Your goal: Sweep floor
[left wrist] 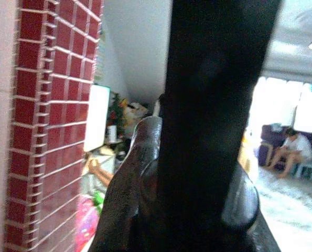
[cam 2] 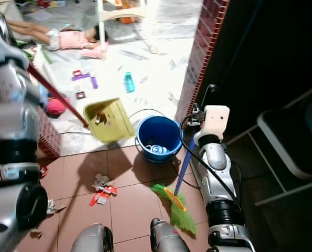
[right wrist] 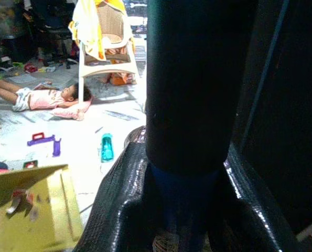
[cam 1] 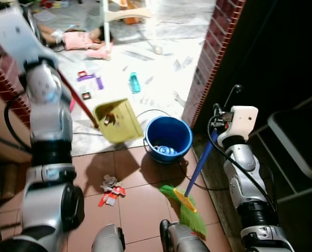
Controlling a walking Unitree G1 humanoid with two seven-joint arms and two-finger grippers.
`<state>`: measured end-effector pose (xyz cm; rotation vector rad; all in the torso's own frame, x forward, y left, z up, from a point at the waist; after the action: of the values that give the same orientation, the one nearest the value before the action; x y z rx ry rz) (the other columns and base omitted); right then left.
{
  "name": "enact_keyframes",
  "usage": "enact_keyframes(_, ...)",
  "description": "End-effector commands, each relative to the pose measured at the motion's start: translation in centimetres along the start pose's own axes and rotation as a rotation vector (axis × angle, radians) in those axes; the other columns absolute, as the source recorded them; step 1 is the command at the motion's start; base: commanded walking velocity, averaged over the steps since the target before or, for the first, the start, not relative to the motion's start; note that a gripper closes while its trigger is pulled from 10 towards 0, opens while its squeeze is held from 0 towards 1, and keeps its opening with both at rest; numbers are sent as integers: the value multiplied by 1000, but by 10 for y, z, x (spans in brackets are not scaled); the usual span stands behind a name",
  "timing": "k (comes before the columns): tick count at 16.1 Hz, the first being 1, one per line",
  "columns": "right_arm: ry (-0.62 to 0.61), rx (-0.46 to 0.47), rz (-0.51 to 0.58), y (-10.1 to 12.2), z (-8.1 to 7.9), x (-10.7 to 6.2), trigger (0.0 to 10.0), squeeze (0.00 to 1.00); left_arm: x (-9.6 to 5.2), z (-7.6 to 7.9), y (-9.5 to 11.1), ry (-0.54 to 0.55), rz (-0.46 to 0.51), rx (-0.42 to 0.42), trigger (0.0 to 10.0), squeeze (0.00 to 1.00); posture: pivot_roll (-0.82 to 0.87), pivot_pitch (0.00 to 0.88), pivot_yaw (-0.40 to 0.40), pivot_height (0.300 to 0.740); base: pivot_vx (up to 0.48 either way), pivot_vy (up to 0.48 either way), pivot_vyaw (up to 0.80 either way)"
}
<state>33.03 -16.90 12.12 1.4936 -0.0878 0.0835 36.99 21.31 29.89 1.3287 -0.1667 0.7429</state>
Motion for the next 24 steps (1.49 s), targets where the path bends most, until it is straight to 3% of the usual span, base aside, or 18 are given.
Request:
enact_keyframes(1, 12, -10, -19, -4, -1, -2, 10000, 0, 10, 8, 32, -5, 137, -63, 10000, 0, -104, 41, -5, 740, 0, 0, 0)
enact_keyframes(9, 30, -4, -23, -4, -4, -3, 10000, 0, 11, 33, 35, -50, 148, -120, 10000, 0, -108, 41, -4, 740, 0, 0, -268)
enact_keyframes(13, 32, -3, -24, -4, -5, -3, 10000, 0, 2, 59, 30, -119, 128, -161, 10000, 0, -108, 45, -4, 740, 0, 0, 0)
enact_keyframes(16, 30, -4, -21, -4, -6, -3, 10000, 0, -17, 91, 20, -227, 104, -176, 10000, 0, -113, 45, 0, 740, 0, 0, 0)
enact_keyframes(19, 24, -5, -18, -3, -5, -3, 10000, 0, -30, 111, 13, -314, 103, -166, 10000, 0, -119, 45, 6, 740, 0, 0, 0)
enact_keyframes(24, 17, -10, -11, -2, -3, -4, 10000, 0, -85, 150, -16, -637, 100, -78, 10000, 0, -125, 48, 10, 740, 0, 0, 0)
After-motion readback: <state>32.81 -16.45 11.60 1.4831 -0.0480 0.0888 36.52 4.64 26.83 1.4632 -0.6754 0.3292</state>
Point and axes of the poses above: a point about 5 cm out from each wrist's last joint towards the gripper, its own x axis pointing out of the wrist towards the gripper, its own y axis along the axis of the wrist's last joint, z = x × y, the point moved 1 cm from there along x, pointing out of the wrist towards the gripper, and after that the axes turned 5 degrees about -x, right-handed, at the moved point
